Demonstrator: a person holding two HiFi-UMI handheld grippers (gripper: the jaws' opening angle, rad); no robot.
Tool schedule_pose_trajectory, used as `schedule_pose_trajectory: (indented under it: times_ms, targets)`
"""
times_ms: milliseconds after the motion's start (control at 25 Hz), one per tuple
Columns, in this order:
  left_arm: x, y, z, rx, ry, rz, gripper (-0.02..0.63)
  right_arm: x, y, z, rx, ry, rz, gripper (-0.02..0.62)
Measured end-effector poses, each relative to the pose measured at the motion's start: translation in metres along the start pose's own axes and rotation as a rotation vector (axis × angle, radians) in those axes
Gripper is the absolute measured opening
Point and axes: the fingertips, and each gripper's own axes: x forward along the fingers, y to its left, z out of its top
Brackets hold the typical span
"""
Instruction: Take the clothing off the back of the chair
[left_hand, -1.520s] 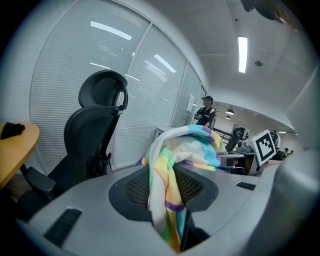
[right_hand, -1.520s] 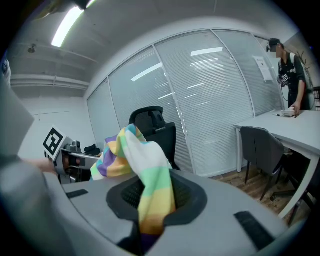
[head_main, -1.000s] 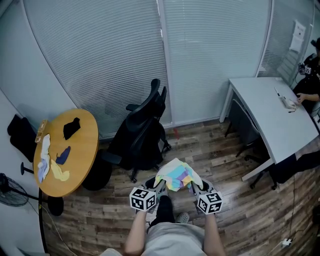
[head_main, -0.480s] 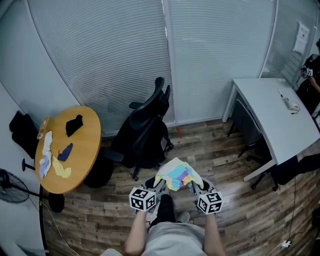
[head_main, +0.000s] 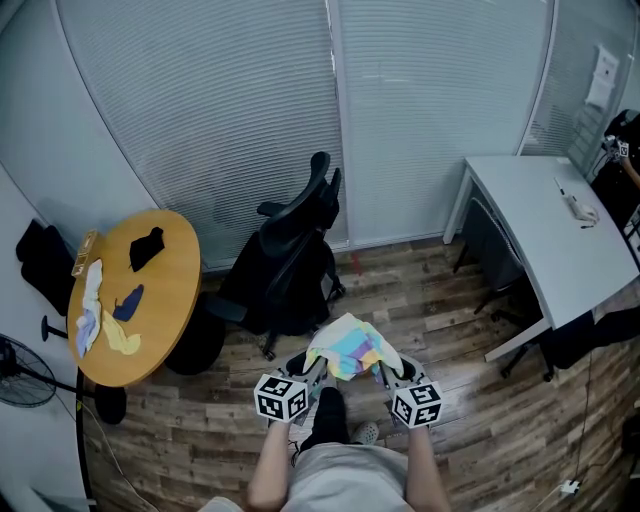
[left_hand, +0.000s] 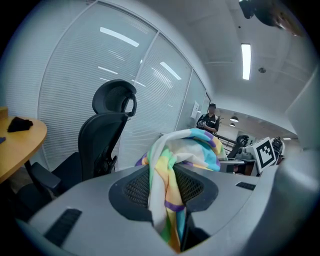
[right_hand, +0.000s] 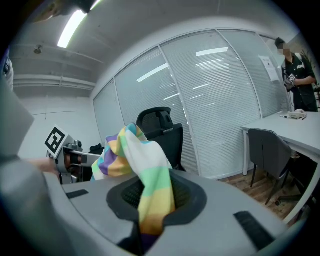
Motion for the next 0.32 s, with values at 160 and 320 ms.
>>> schedule_pose_trajectory:
  times_ms: [160, 320]
  targets:
    - [0.0002, 0.0027, 0.0024, 0.002, -0.002, -0.002, 0.138, 0.0029, 0.0012, 0.0009, -0.001, 0.000, 0.002, 0.067]
    - [0.0020, 0.0038, 0.0057, 0.004, -0.003, -0.003, 0.138, 0.0047, 0.0005, 0.0037, -0.004, -0.005, 0.006, 0.067]
